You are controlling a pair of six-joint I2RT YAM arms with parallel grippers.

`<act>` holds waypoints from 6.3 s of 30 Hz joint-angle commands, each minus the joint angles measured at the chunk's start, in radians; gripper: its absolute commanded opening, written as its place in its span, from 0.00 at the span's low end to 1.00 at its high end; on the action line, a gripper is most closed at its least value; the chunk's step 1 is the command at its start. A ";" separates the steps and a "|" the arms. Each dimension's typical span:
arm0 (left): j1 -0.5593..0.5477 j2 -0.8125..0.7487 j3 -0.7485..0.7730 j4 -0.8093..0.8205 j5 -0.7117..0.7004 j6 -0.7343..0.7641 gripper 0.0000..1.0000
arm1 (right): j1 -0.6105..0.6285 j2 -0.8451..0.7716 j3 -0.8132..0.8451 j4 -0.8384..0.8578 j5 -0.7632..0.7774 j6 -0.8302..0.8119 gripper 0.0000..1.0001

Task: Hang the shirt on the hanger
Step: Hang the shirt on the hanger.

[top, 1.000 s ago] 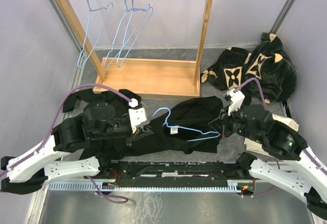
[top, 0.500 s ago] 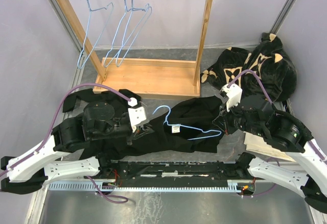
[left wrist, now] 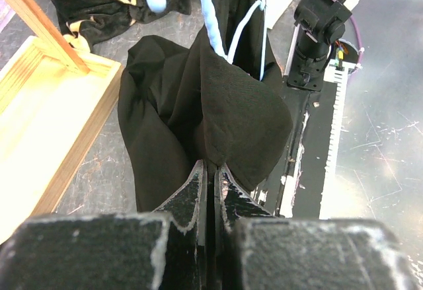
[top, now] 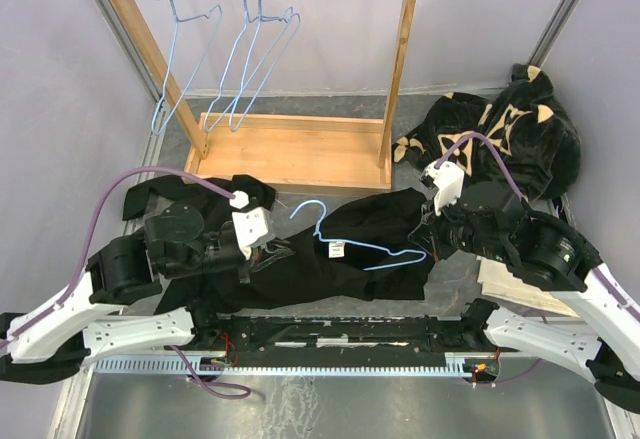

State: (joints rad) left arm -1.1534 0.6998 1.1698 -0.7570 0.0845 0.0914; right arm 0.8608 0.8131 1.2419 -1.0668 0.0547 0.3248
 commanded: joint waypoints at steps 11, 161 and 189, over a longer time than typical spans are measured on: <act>0.000 -0.123 0.049 -0.011 -0.059 -0.035 0.03 | -0.020 -0.014 0.028 -0.138 0.083 -0.075 0.02; 0.000 0.067 -0.039 0.063 -0.027 -0.150 0.03 | 0.014 -0.195 -0.138 0.335 -0.066 -0.078 0.55; 0.000 0.062 -0.015 0.083 -0.225 -0.186 0.03 | 0.014 -0.376 -0.436 0.227 0.316 0.552 0.77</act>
State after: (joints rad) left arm -1.1522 0.7818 1.1076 -0.7162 -0.1059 -0.0601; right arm 0.8745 0.4515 0.8516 -0.8959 0.4152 0.7998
